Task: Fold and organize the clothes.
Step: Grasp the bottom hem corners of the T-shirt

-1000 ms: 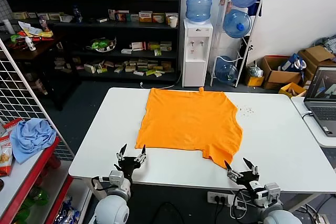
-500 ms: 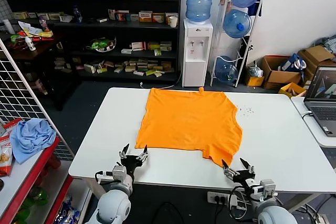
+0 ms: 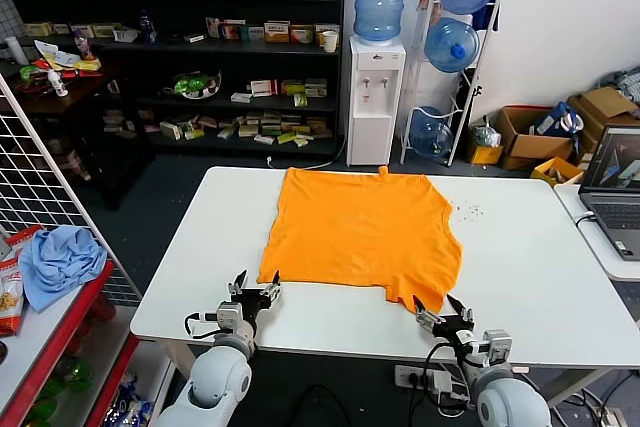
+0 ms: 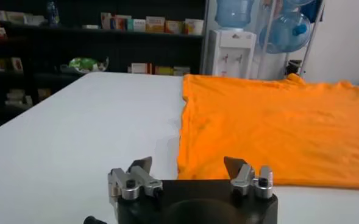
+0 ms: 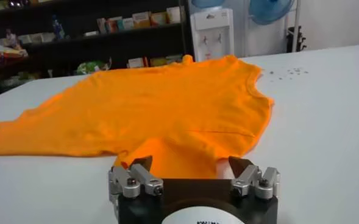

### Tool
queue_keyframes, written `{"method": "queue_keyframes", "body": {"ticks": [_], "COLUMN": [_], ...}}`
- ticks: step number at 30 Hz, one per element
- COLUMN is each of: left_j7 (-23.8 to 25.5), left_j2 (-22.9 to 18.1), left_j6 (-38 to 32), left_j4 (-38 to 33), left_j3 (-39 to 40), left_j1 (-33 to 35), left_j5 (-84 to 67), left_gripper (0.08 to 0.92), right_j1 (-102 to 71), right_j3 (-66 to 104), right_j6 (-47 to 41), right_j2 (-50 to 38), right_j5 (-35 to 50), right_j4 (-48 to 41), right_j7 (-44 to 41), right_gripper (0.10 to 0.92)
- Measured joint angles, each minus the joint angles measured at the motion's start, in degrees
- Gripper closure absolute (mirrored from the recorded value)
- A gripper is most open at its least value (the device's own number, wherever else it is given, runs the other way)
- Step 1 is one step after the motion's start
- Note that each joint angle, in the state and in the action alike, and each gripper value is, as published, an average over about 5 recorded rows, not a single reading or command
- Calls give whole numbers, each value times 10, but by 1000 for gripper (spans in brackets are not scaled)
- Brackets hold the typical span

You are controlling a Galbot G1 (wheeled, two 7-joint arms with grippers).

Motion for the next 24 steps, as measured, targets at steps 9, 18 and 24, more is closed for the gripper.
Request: {"method": "queue_keyframes", "body": {"ticks": [9, 18, 24], "left_j7": [-4, -2, -2], "left_j2": [0, -3, -2], "left_j6": [10, 12, 12], "left_j4": [8, 9, 3], "left_j3": [-1, -5, -4], "left_j1": [-5, 5, 13], "left_j5": [-5, -6, -6], "left_gripper": [536, 796, 905], "right_j1": [6, 1, -9], "right_j3": [-2, -2, -3], "right_j6": [-10, -16, -20], "right_j2": [0, -3, -9], "right_j5": [8, 11, 9], "right_j4": [-6, 2, 17], "right_j7": [8, 15, 21], "right_gripper": [614, 868, 901]}}
